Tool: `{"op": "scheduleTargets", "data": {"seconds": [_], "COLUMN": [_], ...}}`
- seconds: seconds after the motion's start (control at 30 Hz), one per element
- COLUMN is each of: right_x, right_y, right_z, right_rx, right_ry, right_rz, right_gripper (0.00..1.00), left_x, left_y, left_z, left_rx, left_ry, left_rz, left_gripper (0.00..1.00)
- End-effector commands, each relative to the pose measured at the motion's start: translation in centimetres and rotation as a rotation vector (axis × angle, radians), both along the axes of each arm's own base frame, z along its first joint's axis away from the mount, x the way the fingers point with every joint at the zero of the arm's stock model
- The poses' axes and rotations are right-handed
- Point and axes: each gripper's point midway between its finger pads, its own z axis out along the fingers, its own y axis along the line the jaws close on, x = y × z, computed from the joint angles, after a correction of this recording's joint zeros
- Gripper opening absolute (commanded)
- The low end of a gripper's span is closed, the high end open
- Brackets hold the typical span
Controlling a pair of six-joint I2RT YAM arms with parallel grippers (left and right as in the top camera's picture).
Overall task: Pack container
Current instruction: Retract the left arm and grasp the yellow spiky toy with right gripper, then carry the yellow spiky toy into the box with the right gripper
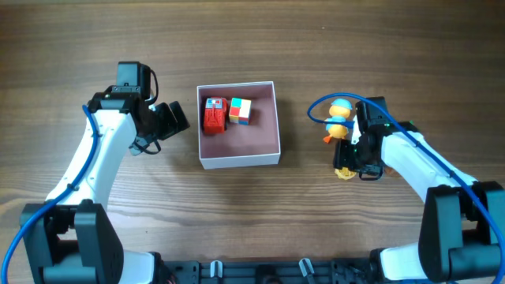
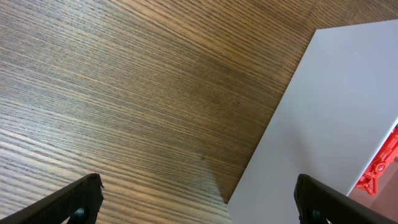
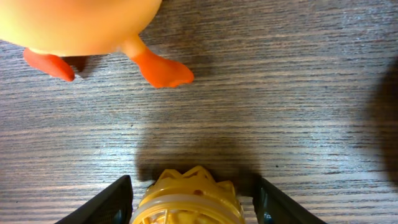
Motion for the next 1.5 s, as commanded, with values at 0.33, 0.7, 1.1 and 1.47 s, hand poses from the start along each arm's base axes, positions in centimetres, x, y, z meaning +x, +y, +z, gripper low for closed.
{"op": "scheduleTargets", "data": {"seconds": [0.33,0.7,1.1,1.47], "right_x": [-1.0,-4.9,-4.3,1.7], "right_y": [0.3,0.7,0.7,1.5], "right_z": [-0.8,-0.6,-0.7,5.0], "right_rx": [0.017,0.043,0.046,0.065], "right_ry": [0.036,0.206,0.182,-0.057], "right_rz": [0.003,-0.103,-0.127,-0.036], "right_gripper": [0.4,0.66,0.44,0.04], "left_x": [-0.2,-0.2,-0.2,-0.2], "left_y": [-0.1,-0.1,-0.1,-0.1], "left_z": [-0.3,-0.3,-0.3,-0.3], "left_rx": [-0.014,-0.014,-0.014,-0.013], "left_ry": [0.009,0.009,0.009,0.008], "left_rz": [-0.019,-0.02,-0.02,-0.02], "left_gripper": [1.0,1.0,1.0,1.0]}}
